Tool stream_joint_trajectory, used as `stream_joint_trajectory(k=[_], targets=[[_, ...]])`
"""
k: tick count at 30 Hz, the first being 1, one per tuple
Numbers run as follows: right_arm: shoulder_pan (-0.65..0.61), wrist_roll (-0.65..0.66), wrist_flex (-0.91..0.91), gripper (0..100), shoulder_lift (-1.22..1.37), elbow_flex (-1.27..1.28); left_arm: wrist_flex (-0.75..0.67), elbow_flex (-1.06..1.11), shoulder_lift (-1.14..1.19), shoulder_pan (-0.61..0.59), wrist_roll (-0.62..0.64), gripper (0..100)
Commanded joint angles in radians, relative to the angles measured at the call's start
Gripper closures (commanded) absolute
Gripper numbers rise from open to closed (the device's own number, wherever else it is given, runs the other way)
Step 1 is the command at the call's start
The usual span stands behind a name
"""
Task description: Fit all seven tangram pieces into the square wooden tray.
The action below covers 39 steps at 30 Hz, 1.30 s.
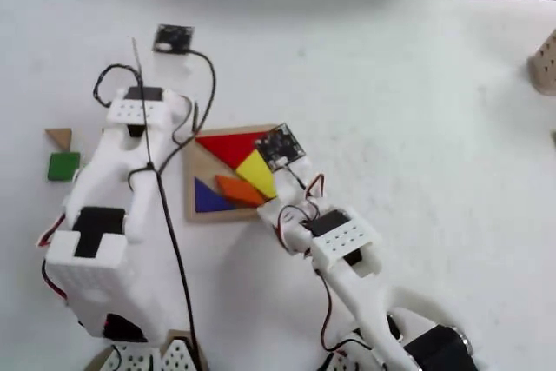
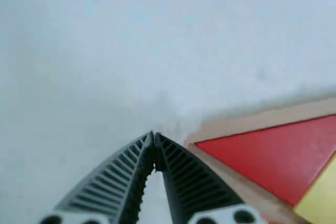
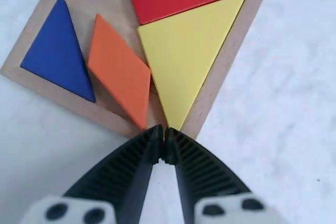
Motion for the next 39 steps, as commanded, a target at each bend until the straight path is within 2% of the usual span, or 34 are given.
stream_joint_trajectory(k=[1,7,12,25,30,34,39], targets=[[0.012,0.021,-0.021,97.8,-0.038,-0.009,0.055,0.003,-0.019,0.071,-0.126,98],[0.013,0.021,-0.018,97.8,-0.041,-0.009,0.149,0.023,-0.018,0.157,-0.322,98],[0.013,0.021,-0.016,97.8,-0.044,-0.009,0.158,0.044,-0.018,0.193,-0.400,98],[0.016,0.023,-0.018,97.8,-0.044,-0.012,0.233,0.051,-0.010,0.254,-0.457,98],[0.099,0.023,-0.018,97.8,-0.045,-0.038,0.259,0.101,-0.019,0.314,-0.431,98],[0.165,0.023,-0.018,97.8,-0.045,-0.060,0.256,0.097,-0.019,0.306,-0.379,98],[0.173,0.023,-0.018,97.8,-0.045,-0.061,0.256,0.098,-0.019,0.305,-0.379,98]])
